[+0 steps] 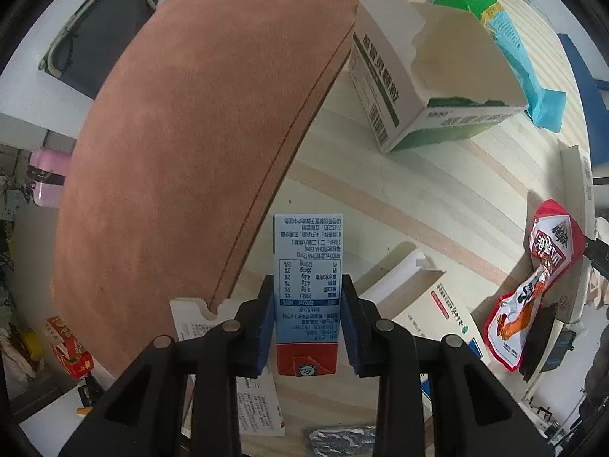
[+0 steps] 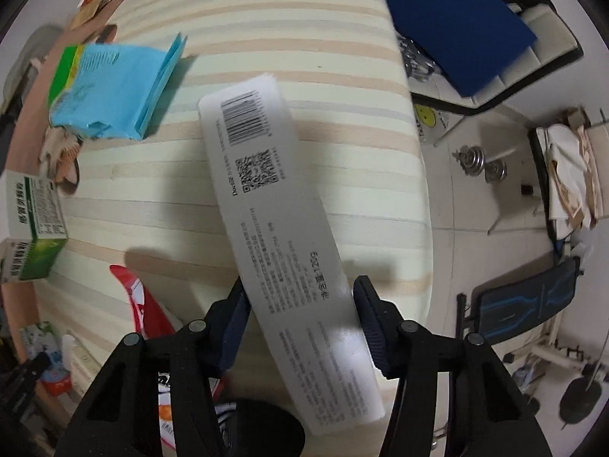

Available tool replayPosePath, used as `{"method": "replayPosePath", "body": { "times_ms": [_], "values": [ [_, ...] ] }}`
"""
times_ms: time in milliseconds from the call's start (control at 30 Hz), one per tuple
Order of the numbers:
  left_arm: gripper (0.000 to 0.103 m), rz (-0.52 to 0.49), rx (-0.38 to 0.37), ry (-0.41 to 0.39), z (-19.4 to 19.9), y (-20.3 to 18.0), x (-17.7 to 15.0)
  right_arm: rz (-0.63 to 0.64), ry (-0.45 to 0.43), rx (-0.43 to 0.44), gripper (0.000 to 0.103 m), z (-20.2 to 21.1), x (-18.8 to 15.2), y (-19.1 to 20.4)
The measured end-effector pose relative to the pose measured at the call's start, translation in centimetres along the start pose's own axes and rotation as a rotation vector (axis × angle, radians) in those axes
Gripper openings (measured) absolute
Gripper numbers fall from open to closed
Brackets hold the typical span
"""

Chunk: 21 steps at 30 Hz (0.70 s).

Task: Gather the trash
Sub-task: 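Grasp the blue-red medicine box with left gripper while right grasps white tube box, then carry both boxes down over the trash bin and open both grippers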

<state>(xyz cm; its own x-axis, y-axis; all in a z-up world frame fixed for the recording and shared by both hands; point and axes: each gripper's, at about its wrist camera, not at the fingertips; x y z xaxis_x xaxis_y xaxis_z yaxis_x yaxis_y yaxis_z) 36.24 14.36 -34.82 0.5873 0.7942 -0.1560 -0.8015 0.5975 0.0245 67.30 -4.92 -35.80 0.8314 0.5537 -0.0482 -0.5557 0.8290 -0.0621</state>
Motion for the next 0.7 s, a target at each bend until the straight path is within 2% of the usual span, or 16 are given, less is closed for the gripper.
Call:
{"method": "replayPosePath", "body": {
  "times_ms": [167,367,533,700],
  "values": [
    [0.028,-0.017,0.030,-0.068,3.0,-0.3,-0.2,-0.018,-0.054,0.013,0.053,1.9,-0.7,-0.3],
    [0.028,-0.078,0.057,-0.245,9.8,0.0,-3.7,-0.066,-0.156,0.055,0.052,7.5,-4.8,-0.1],
    [0.028,-0.145,0.051,-0.396,14.4,1.9,-9.9,-0.080,-0.244,0.106,0.051,12.4,-12.2,2.6],
    [0.028,-0.247,0.016,-0.498,15.6,4.5,-15.8,-0.101,-0.334,0.153,0.051,15.8,-22.7,6.8]
  ]
}}
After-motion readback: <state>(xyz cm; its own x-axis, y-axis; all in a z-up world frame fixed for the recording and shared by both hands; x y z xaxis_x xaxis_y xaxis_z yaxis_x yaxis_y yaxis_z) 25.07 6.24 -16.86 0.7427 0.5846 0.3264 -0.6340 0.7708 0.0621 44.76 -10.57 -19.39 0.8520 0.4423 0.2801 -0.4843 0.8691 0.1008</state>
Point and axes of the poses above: each gripper's, at about its wrist camera, not at the fingertips, and z roughly against the way its jaws point, y to its left, x to its top, and after that the axes turned 9 degrees about y, right-handed
